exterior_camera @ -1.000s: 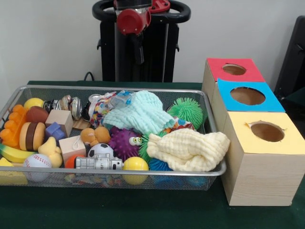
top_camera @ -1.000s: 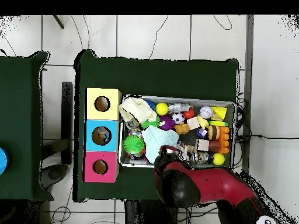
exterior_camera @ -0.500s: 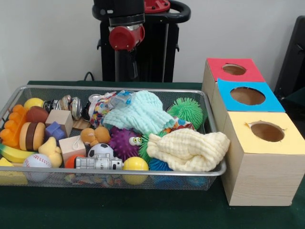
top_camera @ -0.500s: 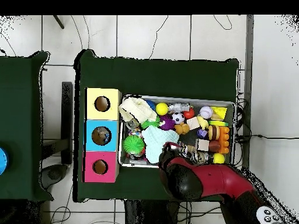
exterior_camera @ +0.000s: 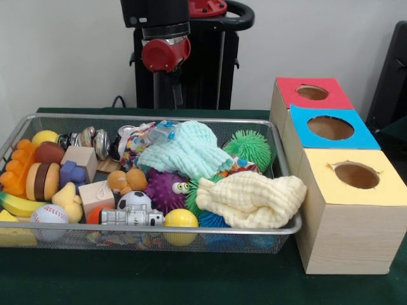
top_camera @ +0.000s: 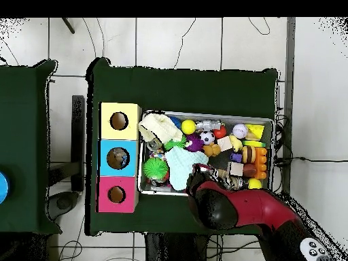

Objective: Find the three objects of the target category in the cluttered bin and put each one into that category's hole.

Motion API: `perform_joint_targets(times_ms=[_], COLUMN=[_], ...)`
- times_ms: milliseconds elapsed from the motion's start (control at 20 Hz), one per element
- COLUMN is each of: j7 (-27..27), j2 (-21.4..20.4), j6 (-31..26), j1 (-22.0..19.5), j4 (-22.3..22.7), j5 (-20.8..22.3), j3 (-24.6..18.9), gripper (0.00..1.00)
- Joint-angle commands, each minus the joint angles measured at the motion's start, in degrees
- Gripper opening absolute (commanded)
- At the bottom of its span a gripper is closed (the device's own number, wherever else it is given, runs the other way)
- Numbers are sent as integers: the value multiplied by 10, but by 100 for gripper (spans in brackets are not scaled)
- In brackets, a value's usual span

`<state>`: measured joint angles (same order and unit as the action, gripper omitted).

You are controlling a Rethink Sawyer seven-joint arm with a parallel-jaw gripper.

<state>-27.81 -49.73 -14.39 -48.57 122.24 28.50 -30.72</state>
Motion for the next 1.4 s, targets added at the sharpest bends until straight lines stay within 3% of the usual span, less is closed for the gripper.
perform_joint_targets(times_ms=[50,700,1050,1400], j7=[-66,-62,-213,-281], j2=[10,16,-22,-41], j6=[-14,-19,39,66], j1=[-4,-21,-50,-62], j4=[-48,-38,3,24], j5=[30,16,-118,-233], j3=[0,-21,-19,-25], gripper=[100,100,100,100])
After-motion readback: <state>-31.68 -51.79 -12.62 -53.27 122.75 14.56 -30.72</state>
